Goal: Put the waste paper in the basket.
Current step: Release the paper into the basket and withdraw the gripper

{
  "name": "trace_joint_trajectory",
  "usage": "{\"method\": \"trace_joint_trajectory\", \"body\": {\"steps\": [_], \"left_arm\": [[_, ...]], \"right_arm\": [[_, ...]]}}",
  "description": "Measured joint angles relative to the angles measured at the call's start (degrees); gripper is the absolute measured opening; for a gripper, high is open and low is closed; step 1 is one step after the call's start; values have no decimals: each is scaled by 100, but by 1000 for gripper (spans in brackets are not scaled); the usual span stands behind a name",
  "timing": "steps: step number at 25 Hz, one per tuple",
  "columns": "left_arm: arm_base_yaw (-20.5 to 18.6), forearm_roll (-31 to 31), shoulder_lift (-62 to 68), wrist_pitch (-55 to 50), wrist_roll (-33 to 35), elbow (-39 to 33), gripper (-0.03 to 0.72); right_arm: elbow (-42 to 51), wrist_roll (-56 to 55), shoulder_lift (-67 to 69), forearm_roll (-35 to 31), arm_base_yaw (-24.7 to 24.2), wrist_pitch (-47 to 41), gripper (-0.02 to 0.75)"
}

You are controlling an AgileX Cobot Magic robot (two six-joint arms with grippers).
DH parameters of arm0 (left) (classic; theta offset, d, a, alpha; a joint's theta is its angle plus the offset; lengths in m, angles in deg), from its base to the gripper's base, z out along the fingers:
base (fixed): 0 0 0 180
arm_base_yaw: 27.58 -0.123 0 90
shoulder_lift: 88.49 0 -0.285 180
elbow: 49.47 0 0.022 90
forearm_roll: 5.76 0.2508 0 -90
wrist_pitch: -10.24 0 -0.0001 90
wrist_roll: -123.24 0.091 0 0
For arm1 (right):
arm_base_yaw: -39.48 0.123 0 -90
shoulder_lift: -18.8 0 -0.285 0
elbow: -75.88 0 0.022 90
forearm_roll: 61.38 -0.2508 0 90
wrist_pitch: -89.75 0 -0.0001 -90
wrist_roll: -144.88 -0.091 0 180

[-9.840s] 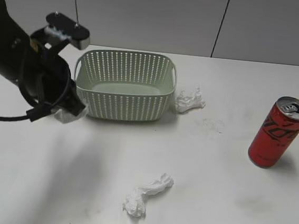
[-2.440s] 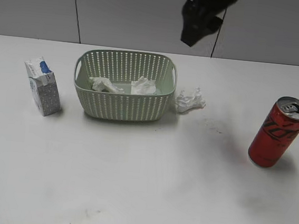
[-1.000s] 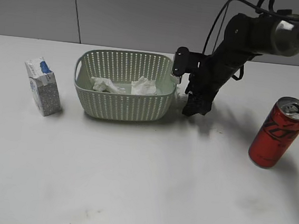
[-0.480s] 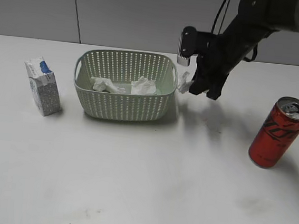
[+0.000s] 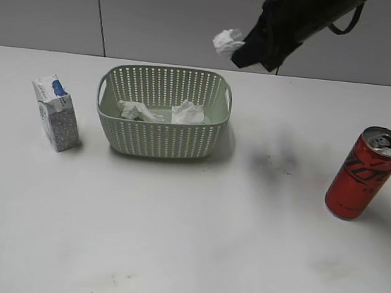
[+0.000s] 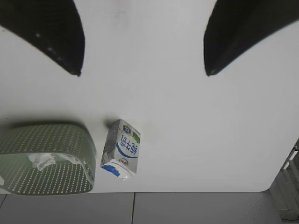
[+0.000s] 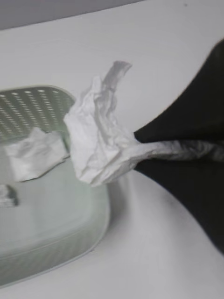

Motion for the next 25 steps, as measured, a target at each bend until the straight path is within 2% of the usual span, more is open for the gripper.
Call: {"method": "trace_joint_trajectory", "body": {"steps": [2,5,10,14,16,18,20,21,22,25], "left_arm": [[0,0,0,0,0,0,588],[0,0,0,0,0,0,588],[0,0,0,0,0,0,588],[0,0,0,0,0,0,588],[0,0,0,0,0,0,588],[0,0,0,0,0,0,588],[0,0,0,0,0,0,588],[0,0,0,0,0,0,588],[0,0,0,0,0,0,588],[0,0,0,0,0,0,588]], "right_arm": [[0,-17,-11,-801,62,53,35],[0,-17,-11,-1484,329,487,35],[0,-22,192,-1602,905,1364,35],[0,-22,610,-1160,1136,1655,47],[0,-29,822,-996,1143,1713,110],[0,-274,982,-856,1143,1756,246],[0,-805,1067,-669,1136,1818,463],[0,-1065,1084,-562,1136,1870,540],[0,-1339,1084,-410,1136,1917,591],[0,-1951,1061,-66,1136,1951,626]]}}
